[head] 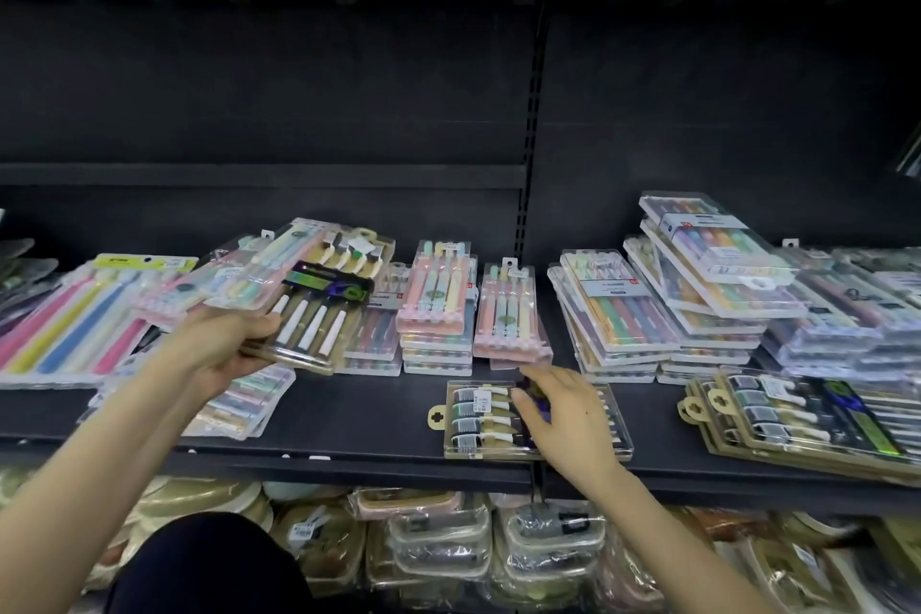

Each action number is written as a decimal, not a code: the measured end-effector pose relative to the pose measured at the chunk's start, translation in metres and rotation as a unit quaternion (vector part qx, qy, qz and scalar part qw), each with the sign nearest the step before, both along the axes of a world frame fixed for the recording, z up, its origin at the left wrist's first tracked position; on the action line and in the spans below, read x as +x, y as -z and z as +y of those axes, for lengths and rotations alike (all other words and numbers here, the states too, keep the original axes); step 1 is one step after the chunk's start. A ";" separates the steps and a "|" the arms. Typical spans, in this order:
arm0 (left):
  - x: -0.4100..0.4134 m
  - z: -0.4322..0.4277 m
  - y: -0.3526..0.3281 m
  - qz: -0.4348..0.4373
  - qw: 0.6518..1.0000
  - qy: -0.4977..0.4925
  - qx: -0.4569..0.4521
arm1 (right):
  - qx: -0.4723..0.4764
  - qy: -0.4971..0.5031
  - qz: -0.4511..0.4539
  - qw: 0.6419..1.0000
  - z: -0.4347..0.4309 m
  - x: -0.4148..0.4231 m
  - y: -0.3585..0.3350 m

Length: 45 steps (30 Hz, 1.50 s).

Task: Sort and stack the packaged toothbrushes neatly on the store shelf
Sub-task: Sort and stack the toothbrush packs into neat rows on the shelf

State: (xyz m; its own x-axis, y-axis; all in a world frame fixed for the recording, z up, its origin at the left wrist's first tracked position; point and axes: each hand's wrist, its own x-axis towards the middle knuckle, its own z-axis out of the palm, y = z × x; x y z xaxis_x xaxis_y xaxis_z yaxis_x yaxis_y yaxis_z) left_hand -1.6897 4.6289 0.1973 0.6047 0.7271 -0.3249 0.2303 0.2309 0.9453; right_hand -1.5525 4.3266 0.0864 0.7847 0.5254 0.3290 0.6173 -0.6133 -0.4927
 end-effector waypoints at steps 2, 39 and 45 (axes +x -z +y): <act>-0.011 -0.020 -0.009 -0.026 0.999 0.025 0.006 | 0.144 0.011 0.120 0.982 0.009 -0.015 -0.022; 0.076 -0.084 0.069 -0.007 0.912 0.091 0.400 | -0.024 -0.007 0.085 0.996 0.105 0.026 -0.070; 0.079 -0.053 0.074 -0.049 0.964 0.075 0.250 | -0.138 0.076 0.133 0.978 0.160 0.043 -0.060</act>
